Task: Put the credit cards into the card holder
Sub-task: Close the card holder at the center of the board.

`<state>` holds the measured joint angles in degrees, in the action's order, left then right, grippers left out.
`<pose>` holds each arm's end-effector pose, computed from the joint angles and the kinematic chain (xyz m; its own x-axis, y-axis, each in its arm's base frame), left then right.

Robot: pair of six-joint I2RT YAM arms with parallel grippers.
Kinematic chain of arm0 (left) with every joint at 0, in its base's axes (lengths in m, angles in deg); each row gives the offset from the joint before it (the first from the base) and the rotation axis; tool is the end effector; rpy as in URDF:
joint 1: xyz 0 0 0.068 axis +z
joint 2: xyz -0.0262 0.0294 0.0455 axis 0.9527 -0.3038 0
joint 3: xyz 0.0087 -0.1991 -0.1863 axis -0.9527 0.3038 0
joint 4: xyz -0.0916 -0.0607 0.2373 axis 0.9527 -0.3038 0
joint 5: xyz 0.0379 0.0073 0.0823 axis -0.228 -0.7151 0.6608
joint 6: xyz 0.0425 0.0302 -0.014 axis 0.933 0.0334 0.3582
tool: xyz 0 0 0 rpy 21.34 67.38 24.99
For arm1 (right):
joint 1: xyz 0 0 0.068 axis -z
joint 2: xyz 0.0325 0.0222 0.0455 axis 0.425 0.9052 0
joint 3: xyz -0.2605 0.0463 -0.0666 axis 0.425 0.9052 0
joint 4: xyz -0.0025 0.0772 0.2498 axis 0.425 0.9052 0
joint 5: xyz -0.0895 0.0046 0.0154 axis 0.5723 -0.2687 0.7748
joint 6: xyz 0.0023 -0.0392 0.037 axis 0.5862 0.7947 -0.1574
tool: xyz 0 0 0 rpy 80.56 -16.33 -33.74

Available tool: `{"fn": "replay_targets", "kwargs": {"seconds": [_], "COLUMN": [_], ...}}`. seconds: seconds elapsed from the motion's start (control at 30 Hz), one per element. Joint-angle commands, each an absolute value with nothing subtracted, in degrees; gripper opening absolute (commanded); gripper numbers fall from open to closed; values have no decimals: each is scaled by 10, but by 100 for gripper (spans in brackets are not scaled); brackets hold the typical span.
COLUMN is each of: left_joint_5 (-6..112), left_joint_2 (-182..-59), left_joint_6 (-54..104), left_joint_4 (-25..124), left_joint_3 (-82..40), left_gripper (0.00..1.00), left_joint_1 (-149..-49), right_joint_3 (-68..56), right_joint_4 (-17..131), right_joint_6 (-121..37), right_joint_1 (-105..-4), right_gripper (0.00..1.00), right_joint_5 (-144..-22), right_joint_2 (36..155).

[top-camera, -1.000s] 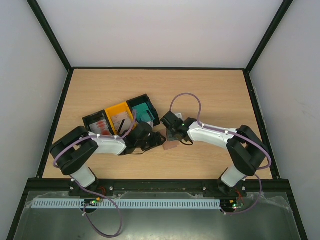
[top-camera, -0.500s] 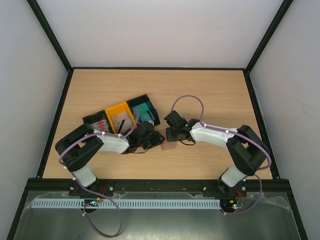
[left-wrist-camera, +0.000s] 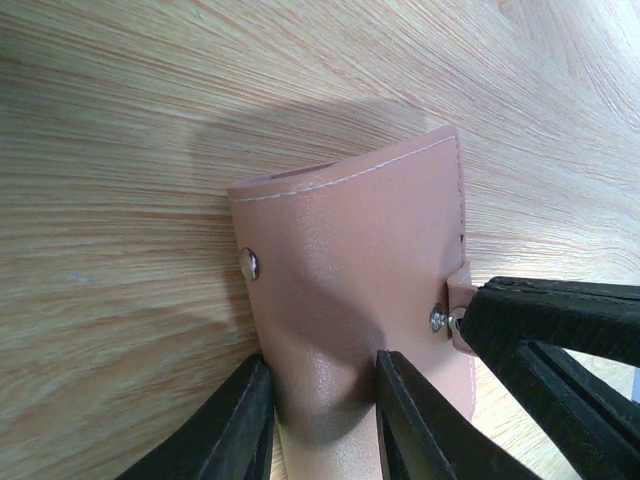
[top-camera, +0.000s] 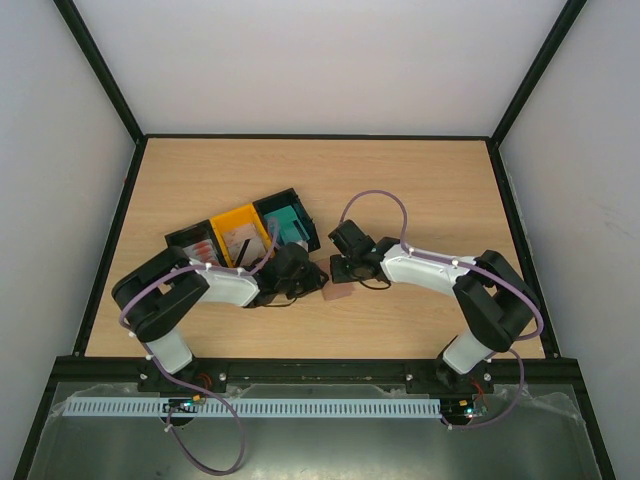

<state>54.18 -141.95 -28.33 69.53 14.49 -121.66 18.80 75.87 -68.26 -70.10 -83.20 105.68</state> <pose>0.1997 -0.2394 0.1245 -0.9116 -0.3143 -0.2648 -0.0147 0.6687 -0.7433 0.2132 0.2196 0.1707 -0.9196 -0.1528 -0.3619 -0.2928 0.8806 0.3725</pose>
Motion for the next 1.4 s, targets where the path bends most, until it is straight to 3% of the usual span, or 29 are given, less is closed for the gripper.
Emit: {"fn": "replay_targets", "kwargs": {"seconds": [0.0,0.33,1.13,1.37], "left_joint_5": [539,534,518,517], "left_joint_2": [-1440,-1444,-1452,-1453], "left_joint_6": [-277,-276,-266,-266], "left_joint_4": [683,687,695,696], "left_joint_3": [145,142,137,136], "left_gripper": [31,31,31,31], "left_joint_1": [-1221,-1221,-1221,-1221], "right_joint_3": [187,165,167,171], "right_joint_4": [769,810,781,781], "right_joint_6": [-667,-651,-659,-660], "right_joint_1": [-699,-699,-701,-701], "right_gripper": [2,2,6,3], "right_joint_5": [-821,-774,-838,-835], "right_joint_2": [1060,1075,1080,1082]}}
